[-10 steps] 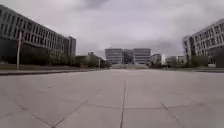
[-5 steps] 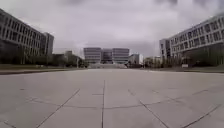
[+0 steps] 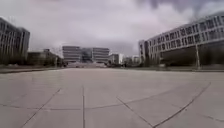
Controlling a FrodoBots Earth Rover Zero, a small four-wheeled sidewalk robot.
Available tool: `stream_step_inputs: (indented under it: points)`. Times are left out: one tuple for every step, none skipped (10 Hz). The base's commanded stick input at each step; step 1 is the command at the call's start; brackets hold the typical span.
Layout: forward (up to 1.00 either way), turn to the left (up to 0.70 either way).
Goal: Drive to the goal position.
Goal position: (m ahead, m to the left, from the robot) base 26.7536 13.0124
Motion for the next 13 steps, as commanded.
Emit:
stream_step_inputs:
  points:
    - [0.00, 0.00]
    - [0.00, 0.00]
    - [0.00, 0.00]
    - [0.00, 0.00]
    - [0.00, 0.00]
    - [0.20, 0.00]
    - [0.34, 0.00]
    - [0.48, 0.00]
    - [0.66, 0.00]
    - [0.69, 0.07]
    - [0.69, 0.35]
    - [0.70, 0.35]
    - [0.70, 0.35]
